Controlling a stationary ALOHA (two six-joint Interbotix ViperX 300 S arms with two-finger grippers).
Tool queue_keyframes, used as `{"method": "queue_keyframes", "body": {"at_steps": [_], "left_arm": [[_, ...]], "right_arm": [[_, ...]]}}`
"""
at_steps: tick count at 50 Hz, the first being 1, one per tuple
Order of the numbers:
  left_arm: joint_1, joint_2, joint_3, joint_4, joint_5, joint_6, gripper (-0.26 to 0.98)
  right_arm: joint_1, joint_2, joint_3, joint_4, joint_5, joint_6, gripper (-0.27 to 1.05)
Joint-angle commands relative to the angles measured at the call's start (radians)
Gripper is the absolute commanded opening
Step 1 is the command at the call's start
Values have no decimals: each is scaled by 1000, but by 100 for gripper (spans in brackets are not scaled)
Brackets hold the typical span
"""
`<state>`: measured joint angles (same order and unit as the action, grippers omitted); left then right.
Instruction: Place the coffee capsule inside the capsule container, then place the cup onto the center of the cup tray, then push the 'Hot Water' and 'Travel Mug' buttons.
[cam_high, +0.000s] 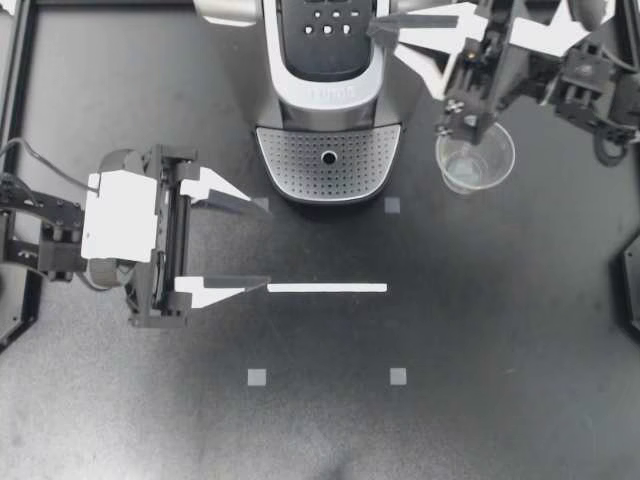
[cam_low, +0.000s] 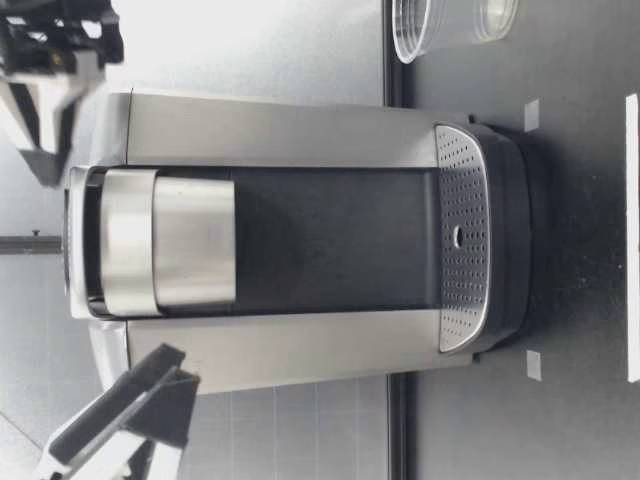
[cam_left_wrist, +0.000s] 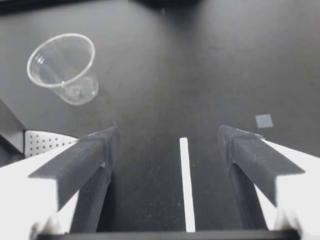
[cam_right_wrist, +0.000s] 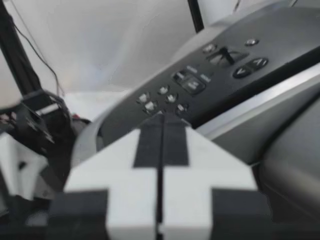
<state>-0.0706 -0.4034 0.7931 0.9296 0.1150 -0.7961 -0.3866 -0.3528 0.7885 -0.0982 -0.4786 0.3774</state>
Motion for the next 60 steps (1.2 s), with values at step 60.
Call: {"method": "queue_keyframes", "body": {"at_steps": [60], "left_arm": [[15,26,23,-38,-12,0,69]], "right_arm": [[-184,-316,557,189,425,373,19]]}}
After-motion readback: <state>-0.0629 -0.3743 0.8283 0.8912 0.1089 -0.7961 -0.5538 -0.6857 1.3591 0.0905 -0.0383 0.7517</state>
